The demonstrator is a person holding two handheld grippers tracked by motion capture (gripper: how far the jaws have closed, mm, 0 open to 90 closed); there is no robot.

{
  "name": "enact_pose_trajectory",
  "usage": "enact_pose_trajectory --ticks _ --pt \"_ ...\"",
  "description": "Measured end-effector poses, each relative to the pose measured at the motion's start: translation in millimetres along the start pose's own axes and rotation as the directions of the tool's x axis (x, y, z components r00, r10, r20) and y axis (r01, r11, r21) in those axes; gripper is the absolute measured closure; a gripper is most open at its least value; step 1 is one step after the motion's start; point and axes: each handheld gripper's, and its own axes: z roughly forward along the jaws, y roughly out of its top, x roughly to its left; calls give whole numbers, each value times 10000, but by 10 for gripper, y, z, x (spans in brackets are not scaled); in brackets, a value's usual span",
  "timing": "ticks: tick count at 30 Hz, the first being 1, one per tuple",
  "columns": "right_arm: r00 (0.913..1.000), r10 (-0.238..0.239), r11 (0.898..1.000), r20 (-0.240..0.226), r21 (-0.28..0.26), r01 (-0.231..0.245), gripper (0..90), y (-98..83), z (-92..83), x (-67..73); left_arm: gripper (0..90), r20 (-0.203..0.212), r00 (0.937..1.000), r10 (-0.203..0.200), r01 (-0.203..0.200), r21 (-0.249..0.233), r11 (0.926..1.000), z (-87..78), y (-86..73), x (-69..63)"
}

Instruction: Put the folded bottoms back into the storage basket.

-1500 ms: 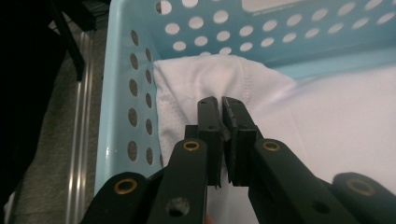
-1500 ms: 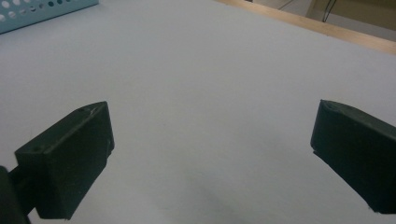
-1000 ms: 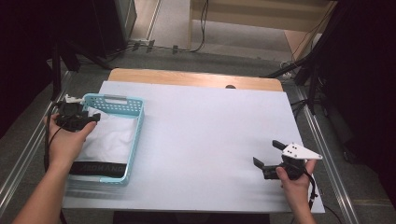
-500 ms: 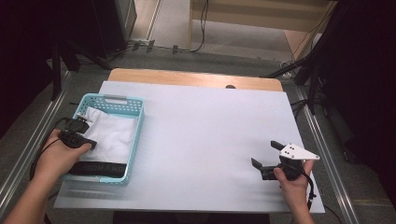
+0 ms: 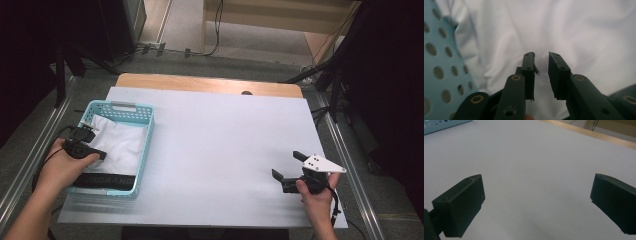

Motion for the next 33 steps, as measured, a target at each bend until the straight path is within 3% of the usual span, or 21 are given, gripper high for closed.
enact_pose_trajectory --ticks 5,8,11,13,15,19,23,27,29,33 --pt "10000 46 10000 60 25 -46 0 4 13 -2 740 214 9988 430 -412 -771 9962 -70 -9 -97" --pt "10000 9 10000 38 11 -9 0 9 16 10 764 570 9968 556 -479 -1279 9906 -102 -12 -152" --pt "10000 -7 10000 54 -10 7 0 9 11 13 762 1116 9906 787 -581 -1772 9825 -134 -22 -227" --pt "10000 32 10000 57 -17 -32 0 7 4 6 697 1517 9826 1071 -732 -2138 9741 -155 -31 -289" --pt "10000 24 10000 82 -28 -24 0 5 -1 0 608 1530 9799 1278 -878 -2448 9656 -182 -38 -362" --pt "9999 49 10000 92 -48 -49 0 5 -10 -4 410 1449 9748 1697 -1159 -3213 9399 -264 -48 -518" --pt "9999 69 9999 80 -125 -68 0 10 -27 -9 297 1378 9706 1973 -1305 -3876 9126 -348 -59 -638" --pt "9999 138 9996 -12 -240 -139 0 12 -49 -18 138 1406 9667 2137 -1339 -4338 8910 -387 -85 -724" --pt "9999 129 9995 -20 -291 -129 0 15 -61 -23 92 1340 9674 2147 -1306 -4623 8770 -400 -103 -763" --pt "9998 186 9993 -44 -315 -187 0 11 -78 -36 0 1579 9614 2253 -1179 -5035 8559 -410 -132 -834"
